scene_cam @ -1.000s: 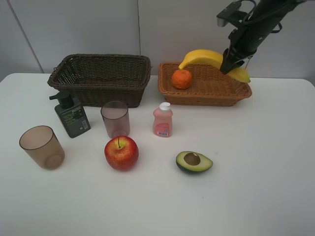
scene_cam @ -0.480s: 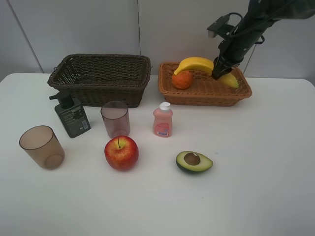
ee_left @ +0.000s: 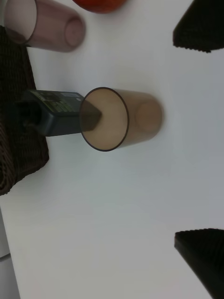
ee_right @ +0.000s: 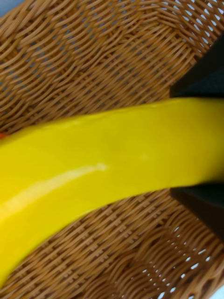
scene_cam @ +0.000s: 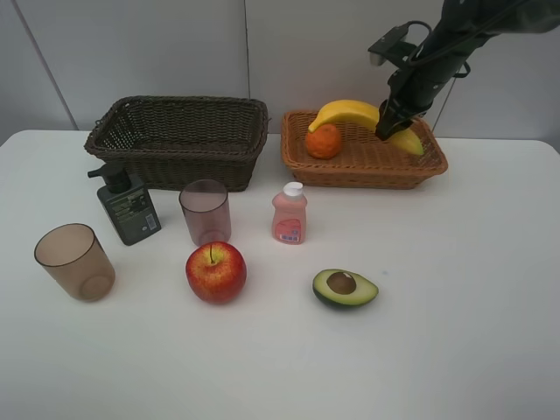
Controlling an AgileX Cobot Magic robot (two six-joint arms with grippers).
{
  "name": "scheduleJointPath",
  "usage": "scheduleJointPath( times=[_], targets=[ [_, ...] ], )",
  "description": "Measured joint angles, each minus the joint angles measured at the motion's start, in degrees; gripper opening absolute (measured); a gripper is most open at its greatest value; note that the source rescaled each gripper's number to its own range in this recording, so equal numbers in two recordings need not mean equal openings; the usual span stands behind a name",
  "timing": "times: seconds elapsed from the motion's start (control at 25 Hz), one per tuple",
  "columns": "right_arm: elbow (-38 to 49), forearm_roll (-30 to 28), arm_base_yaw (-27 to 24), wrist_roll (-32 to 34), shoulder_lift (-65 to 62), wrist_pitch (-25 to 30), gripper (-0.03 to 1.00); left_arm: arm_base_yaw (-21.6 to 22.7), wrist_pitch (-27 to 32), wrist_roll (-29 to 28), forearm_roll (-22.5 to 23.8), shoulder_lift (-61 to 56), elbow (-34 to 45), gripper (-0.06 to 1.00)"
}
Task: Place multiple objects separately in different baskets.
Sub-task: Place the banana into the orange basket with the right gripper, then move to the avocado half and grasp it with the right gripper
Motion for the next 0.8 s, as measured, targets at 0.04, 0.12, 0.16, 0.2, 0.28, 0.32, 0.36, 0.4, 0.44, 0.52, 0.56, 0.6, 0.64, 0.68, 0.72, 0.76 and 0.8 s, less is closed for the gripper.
scheduleJointPath(
  times=[0.04, 0.12, 0.16, 0.2, 0.28, 0.32, 0.36, 0.4, 0.44, 0.52, 0.56, 0.6, 0.64, 0.68, 0.72, 0.76, 0.8],
  targets=[
    [0.0, 0.0, 0.0, 0.0, 0.0, 0.0, 0.04, 0.0, 0.0, 0.0, 0.0, 0.0, 0.0, 1.0],
    [0.0, 0.12, 0.0, 0.0, 0.0, 0.0, 0.07, 0.0, 0.0, 0.0, 0.0, 0.0, 0.0, 1.0],
    [0.0, 0.12, 0.0, 0.0, 0.0, -0.09, 0.14, 0.0, 0.0, 0.0, 0.0, 0.0, 0.0, 1.0],
    [0.0, 0.12, 0.0, 0.0, 0.0, -0.34, 0.28, 0.0, 0.0, 0.0, 0.0, 0.0, 0.0, 1.0],
    [0.0, 0.66, 0.0, 0.0, 0.0, -0.79, 0.64, 0.0, 0.0, 0.0, 0.0, 0.0, 0.0, 1.0],
    [0.0, 1.05, 0.0, 0.0, 0.0, -0.95, 0.76, 0.0, 0.0, 0.0, 0.0, 0.0, 0.0, 1.0],
    [0.0, 1.53, 0.0, 0.0, 0.0, -0.89, 0.86, 0.0, 0.0, 0.0, 0.0, 0.0, 0.0, 1.0],
    [-0.07, 1.94, 0.0, 0.0, 0.0, -0.73, 0.92, 0.0, 0.0, 0.0, 0.0, 0.0, 0.0, 1.0],
    [-0.06, 2.37, 0.0, 0.0, 0.0, -0.3, 0.95, 0.0, 0.0, 0.0, 0.0, 0.0, 0.0, 1.0],
    [-0.06, 2.7, 0.0, 0.0, 0.0, 0.2, 0.98, 0.0, 0.0, 0.0, 0.0, 0.0, 0.0, 1.0],
    [-0.06, 2.7, 0.0, 0.0, 0.0, 0.2, 0.99, 0.0, 0.0, 0.0, 0.0, 0.0, 0.0, 1.0],
    [-0.06, 2.7, 0.0, 0.0, 0.0, 0.2, 1.0, 0.0, 0.0, 0.0, 0.0, 0.0, 0.0, 1.0],
    [-0.06, 2.7, 0.0, 0.0, 0.0, 0.2, 1.0, 0.0, 0.0, 0.0, 0.0, 0.0, 0.0, 1.0],
    [-0.06, 2.7, 0.0, 0.0, 0.0, 0.2, 1.0, 0.0, 0.0, 0.0, 0.0, 0.0, 0.0, 1.0],
    [-0.06, 2.7, 0.0, 0.0, 0.0, 0.2, 1.0, 0.0, 0.0, 0.0, 0.0, 0.0, 0.0, 1.0],
    [-0.06, 2.7, 0.0, 0.0, 0.0, 0.2, 1.0, 0.0, 0.0, 0.0, 0.0, 0.0, 0.0, 1.0],
    [-0.06, 2.7, 0.0, 0.0, 0.0, 0.2, 1.0, 0.0, 0.0, 0.0, 0.0, 0.0, 0.0, 1.0]
  ],
)
